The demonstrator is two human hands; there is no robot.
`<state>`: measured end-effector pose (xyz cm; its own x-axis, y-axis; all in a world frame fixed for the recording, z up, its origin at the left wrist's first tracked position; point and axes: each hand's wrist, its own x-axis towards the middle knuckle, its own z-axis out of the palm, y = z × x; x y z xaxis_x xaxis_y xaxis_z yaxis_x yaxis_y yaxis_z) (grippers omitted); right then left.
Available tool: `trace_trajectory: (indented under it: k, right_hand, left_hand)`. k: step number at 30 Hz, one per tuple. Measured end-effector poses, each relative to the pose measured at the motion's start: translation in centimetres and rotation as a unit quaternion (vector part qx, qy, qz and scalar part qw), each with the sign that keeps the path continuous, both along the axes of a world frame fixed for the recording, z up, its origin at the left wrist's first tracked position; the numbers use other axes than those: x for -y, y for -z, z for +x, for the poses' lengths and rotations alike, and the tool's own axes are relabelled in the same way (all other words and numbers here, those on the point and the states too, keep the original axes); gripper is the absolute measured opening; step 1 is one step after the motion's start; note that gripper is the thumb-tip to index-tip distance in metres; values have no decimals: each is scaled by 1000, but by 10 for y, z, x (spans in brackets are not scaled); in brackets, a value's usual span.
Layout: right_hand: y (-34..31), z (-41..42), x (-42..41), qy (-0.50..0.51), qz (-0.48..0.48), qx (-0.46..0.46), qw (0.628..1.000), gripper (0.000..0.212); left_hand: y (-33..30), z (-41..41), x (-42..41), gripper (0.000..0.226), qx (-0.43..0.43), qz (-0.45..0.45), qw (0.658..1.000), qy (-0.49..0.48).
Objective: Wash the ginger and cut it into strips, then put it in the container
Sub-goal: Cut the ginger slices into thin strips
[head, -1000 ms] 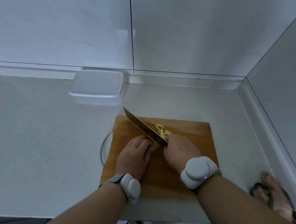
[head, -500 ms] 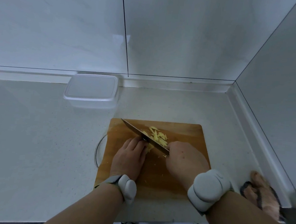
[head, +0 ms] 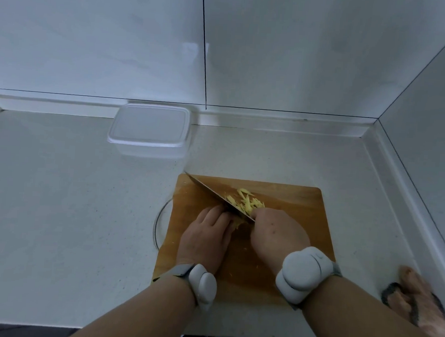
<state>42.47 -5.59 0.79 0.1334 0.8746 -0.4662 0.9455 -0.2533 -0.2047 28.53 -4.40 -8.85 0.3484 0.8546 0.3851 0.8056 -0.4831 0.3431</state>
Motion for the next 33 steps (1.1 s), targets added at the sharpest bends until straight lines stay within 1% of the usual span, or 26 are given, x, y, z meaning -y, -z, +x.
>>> trace_trajectory:
  k: [7,14,18,26,33]
  right_hand:
    - [8,-5,-11,-14,18,-24,999,21]
    - [8,8,2,22,-9,-39,999,22]
    - [2,16,14,39,-10,-36,999,22]
    - [-16,19,27,43,30,-19,998,21]
    - [-21,11,29,22,-3,4,1000,22]
  left_hand:
    - [0,-1,2,30,17,7,1000,-5]
    - [1,-2,2,26,27,33,999,18]
    - [3,-3,2,26,40,22,999,23]
    - [1,-1,2,30,4,5,1000,11]
    - [2,-1,1,29,0,1,1000,3]
